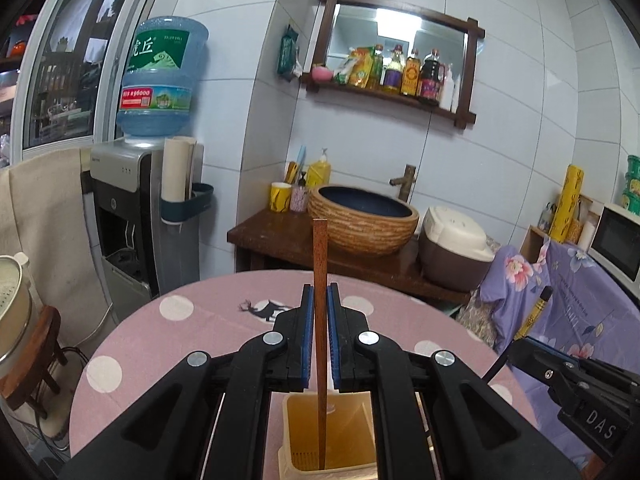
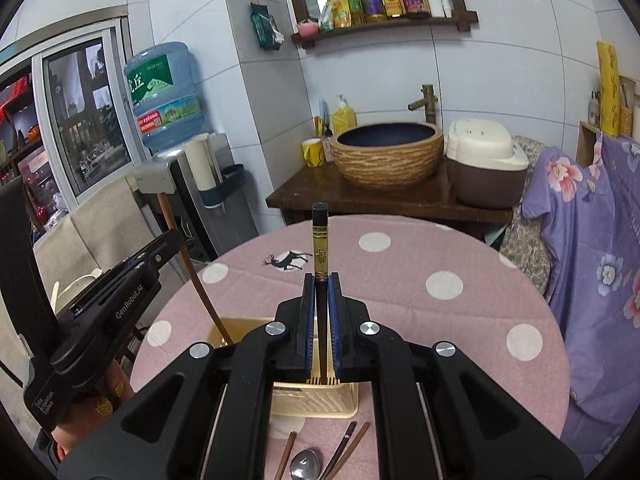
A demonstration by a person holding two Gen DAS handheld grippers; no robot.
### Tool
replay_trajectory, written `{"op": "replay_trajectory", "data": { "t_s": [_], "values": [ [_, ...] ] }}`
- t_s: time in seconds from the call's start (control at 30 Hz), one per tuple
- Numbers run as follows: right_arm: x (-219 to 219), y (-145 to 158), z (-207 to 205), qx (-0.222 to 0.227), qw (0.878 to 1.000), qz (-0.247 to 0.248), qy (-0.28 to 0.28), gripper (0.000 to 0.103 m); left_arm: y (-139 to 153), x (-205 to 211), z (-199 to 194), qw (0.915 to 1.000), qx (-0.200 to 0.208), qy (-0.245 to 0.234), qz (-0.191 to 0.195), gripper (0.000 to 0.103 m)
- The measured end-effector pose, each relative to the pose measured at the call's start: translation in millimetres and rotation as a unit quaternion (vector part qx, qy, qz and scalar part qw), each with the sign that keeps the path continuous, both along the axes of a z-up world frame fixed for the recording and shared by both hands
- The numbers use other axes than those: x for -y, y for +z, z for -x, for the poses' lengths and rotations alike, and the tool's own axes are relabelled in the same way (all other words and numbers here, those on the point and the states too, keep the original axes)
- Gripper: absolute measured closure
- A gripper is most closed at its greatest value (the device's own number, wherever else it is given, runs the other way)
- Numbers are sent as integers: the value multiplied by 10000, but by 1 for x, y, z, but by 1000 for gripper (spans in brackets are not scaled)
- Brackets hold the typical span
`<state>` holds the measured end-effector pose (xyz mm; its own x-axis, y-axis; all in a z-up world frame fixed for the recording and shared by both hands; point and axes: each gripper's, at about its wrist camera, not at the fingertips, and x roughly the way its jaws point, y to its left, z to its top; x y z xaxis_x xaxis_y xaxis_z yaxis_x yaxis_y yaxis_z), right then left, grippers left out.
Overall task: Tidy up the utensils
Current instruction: 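Lift both chopsticks and lower them into the cream holder with both tools, then open both tools to release the chopsticks into the holder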
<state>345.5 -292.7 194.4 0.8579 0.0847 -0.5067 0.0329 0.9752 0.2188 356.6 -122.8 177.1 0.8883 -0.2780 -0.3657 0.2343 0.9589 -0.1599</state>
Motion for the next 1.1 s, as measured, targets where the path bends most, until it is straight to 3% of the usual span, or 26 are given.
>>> {"op": "replay_trajectory", "data": {
  "t_s": [0.47,0.7,0.73,0.83,0.87,0.97,1.1],
  "values": [
    [4,-18,-6,-67,10000,-18,-29,96,-34,3,-12,9986,-510,-100,-83,95],
    [6,-25,-6,-92,9999,-41,-106,95,-38,2,-10,9983,-536,-170,-120,93],
    [7,-25,-5,-80,9999,-52,-110,95,-38,0,-9,9983,-546,-180,-107,86],
    [5,-23,-2,9,10000,-33,-93,93,-36,-6,0,9988,-458,-196,-2,53],
    [5,-23,1,52,9999,-20,-103,85,-34,-8,5,9990,-398,-202,40,46],
    [3,-22,13,220,9996,34,-162,57,-30,-14,20,9993,-242,-273,47,32],
    [-5,-26,29,264,9991,293,-175,52,-36,-22,38,9993,-250,-262,-75,18]
  ]
}}
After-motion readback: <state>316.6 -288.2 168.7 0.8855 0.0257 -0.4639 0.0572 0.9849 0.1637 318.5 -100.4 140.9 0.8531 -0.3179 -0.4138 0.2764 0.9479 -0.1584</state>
